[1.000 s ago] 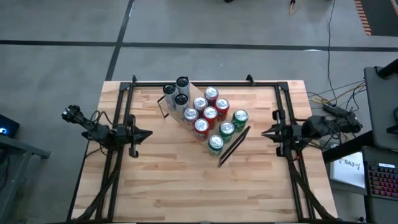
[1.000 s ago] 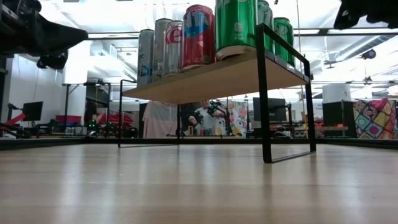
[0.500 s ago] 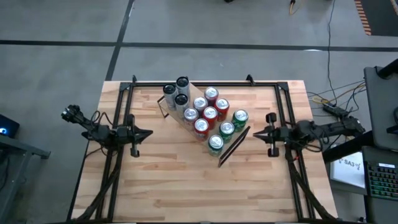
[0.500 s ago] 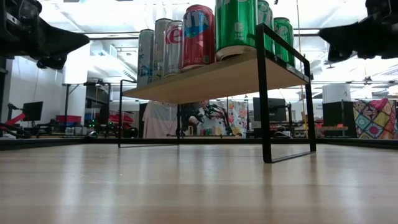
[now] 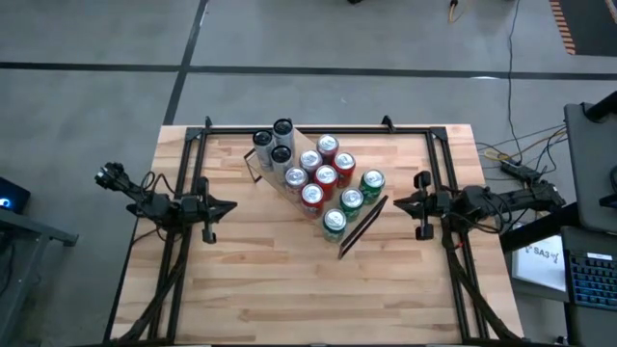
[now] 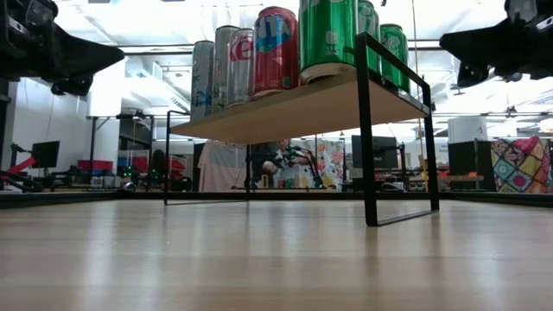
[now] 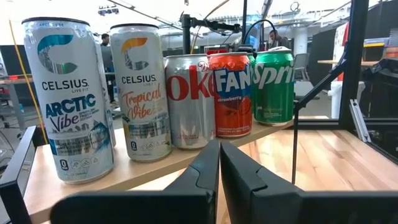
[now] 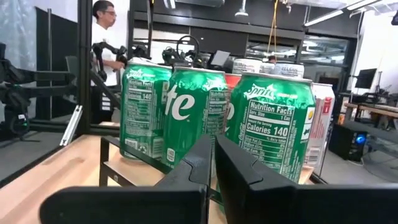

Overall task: Place canned beverage on shelf
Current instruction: Return to Home Position

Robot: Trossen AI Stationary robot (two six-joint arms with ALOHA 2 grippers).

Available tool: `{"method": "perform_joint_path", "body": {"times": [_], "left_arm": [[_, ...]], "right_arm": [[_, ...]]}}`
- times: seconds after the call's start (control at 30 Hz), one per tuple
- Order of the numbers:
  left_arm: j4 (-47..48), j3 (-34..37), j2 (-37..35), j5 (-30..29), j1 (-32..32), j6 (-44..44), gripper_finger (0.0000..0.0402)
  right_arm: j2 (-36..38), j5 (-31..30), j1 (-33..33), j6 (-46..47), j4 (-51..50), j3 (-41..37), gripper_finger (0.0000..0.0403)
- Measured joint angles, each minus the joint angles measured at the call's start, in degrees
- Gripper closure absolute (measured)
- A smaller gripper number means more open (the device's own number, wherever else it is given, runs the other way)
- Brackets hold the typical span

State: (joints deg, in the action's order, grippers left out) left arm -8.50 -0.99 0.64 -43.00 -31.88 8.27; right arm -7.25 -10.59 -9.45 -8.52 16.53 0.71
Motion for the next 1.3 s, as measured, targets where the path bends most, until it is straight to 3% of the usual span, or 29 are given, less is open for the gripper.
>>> {"method": "perform_joint_path", "body": {"times": [1.3], "left_arm": [[-0.01, -0.07, 0.0, 0.04, 0.0, 0.0, 0.0401]], "right_arm": [[-0.02, 0.0, 0.0, 0.58, -0.02, -0.09, 0.039]]}}
